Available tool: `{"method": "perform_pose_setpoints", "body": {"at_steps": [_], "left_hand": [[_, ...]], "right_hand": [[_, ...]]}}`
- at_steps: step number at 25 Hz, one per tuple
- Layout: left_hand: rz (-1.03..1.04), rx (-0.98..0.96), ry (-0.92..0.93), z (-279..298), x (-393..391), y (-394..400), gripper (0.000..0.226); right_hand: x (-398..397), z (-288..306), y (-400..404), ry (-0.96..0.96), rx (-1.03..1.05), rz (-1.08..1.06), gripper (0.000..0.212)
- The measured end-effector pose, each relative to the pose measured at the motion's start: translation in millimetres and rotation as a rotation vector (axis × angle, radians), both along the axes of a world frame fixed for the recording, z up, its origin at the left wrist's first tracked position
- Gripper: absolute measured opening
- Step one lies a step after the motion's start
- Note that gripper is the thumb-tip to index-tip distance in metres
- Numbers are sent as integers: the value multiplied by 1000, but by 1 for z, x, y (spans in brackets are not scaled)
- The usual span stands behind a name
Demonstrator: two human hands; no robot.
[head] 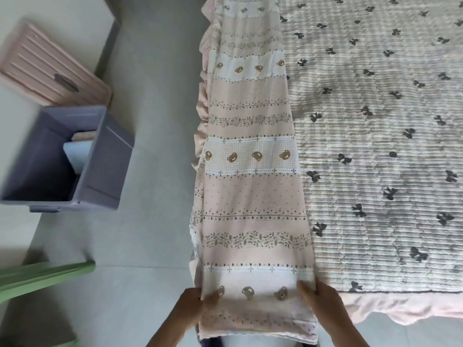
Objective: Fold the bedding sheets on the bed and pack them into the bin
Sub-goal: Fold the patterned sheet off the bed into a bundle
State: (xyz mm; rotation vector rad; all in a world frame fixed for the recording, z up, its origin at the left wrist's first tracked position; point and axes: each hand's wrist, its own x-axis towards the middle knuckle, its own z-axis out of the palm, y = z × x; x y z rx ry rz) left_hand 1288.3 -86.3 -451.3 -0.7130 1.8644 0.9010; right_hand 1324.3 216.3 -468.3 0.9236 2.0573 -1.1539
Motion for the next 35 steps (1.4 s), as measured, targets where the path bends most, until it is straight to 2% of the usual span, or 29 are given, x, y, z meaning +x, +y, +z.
{"method": "perform_pose_setpoints", "body": {"at_steps": [2,3,4,5,6,7,8,9,11,13,14,17,19,23,28,32,35], "left_hand": [[-81,-337,131,-5,2,0,14],[-77,-468,270,-2,-5,2,19],[-51,-489,457,-1,-13,6,28],[-136,-442,609,4,-23,12,43],[-347,-371,651,9,-33,17,61],[-572,-323,596,14,-42,20,77],[-746,-335,468,20,-52,21,86],[-827,-385,304,29,-61,21,84],[-741,-406,165,54,-88,18,62],[-697,-366,278,95,-127,14,44],[-665,-322,362,110,-149,4,41],[-549,-111,549,165,-210,-39,41],[-508,-6,657,206,-255,-79,39],[-461,64,778,292,-345,-161,40],[-400,128,764,328,-436,-188,37],[-513,144,622,315,-511,-157,38],[-513,150,568,305,-576,-122,35]], "right_hand": [[2,9,-5,-44,279,48,28],[-3,15,-10,46,439,42,29],[-12,16,-14,212,541,37,31],[-22,18,-23,364,571,113,37],[-33,21,-36,458,561,264,48],[-45,27,-53,514,516,418,62],[-56,35,-72,522,457,527,75],[-63,43,-90,484,426,588,86],[-89,67,-121,445,338,657,91],[-123,103,-139,547,350,601,78],[-143,124,-148,600,365,573,72],[-206,181,-183,555,369,491,55],[-253,218,-217,555,341,363,49],[-334,289,-288,598,285,211,42],[-407,312,-310,559,255,147,46],[-460,297,-294,486,259,7,48],[-502,276,-282,402,192,-80,49]]}}
